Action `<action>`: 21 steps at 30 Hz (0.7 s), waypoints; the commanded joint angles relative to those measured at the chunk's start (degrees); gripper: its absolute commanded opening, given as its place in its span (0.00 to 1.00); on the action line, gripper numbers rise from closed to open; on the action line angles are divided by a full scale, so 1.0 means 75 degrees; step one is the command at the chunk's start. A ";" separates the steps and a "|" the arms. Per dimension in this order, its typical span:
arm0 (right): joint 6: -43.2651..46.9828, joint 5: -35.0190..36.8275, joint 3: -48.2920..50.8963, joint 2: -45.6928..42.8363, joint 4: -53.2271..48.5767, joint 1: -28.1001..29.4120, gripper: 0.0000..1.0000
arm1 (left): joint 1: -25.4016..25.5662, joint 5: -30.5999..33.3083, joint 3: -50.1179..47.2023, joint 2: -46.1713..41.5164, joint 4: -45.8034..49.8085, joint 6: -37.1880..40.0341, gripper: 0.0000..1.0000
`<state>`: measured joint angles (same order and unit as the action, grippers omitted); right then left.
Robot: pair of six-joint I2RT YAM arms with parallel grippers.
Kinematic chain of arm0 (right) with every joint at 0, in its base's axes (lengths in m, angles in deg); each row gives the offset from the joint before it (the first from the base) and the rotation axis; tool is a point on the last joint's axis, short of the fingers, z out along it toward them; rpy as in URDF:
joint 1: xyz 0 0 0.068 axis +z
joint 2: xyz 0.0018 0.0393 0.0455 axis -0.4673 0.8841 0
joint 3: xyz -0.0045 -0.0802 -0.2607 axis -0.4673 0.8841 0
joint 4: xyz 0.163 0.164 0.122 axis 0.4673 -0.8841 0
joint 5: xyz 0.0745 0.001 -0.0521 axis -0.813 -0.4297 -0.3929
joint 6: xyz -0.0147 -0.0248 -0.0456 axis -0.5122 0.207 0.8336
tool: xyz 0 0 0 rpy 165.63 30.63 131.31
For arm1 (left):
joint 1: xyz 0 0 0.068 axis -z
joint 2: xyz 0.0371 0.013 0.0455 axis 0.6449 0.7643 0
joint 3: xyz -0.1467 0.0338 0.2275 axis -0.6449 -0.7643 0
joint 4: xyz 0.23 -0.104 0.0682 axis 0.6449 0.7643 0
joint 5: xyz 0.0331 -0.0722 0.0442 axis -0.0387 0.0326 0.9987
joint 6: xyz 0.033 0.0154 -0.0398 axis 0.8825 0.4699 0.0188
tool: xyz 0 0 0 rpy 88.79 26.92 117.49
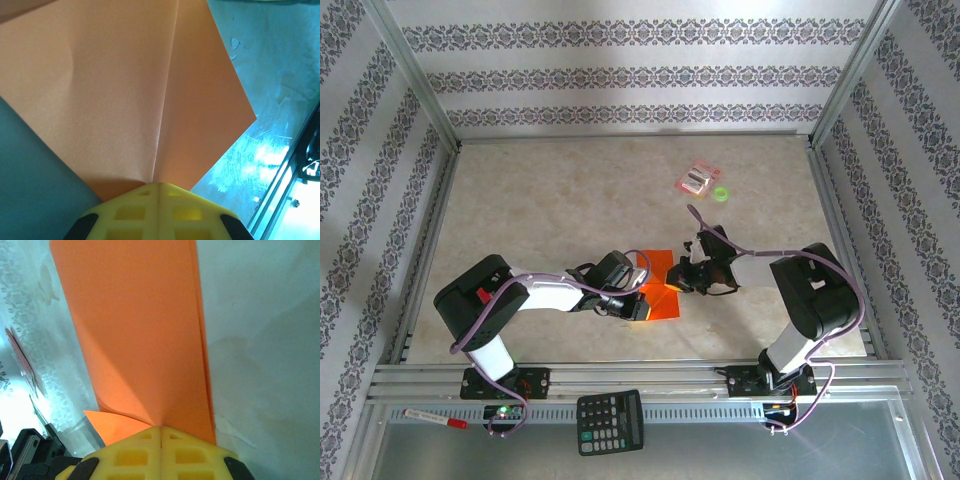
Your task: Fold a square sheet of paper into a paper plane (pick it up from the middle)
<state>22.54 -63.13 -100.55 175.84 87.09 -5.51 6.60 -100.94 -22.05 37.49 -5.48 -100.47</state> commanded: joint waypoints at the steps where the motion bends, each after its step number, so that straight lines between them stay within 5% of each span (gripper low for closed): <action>1: 0.0372 0.1486 -0.0054 0.0302 -0.0486 -0.0583 0.00 | -0.0048 0.0746 -0.0438 0.0290 0.1875 0.0217 0.00; 7: 0.0521 0.0999 0.0010 -0.0599 -0.0521 -0.0647 0.00 | -0.0047 0.0680 -0.0269 0.0317 0.1844 0.0188 0.00; 14: -0.0009 0.1407 0.0556 -0.1840 -0.0370 0.0579 0.00 | -0.0048 0.0666 -0.0185 0.0290 0.1807 0.0126 0.00; 21: -0.0517 0.1560 0.0695 -0.1112 0.0437 0.1406 0.00 | -0.0048 0.0621 -0.0057 0.0225 0.1861 0.0103 0.00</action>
<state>20.62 -53.49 -96.24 164.96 87.29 3.91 6.60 -100.55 -20.78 37.33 -2.68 -100.47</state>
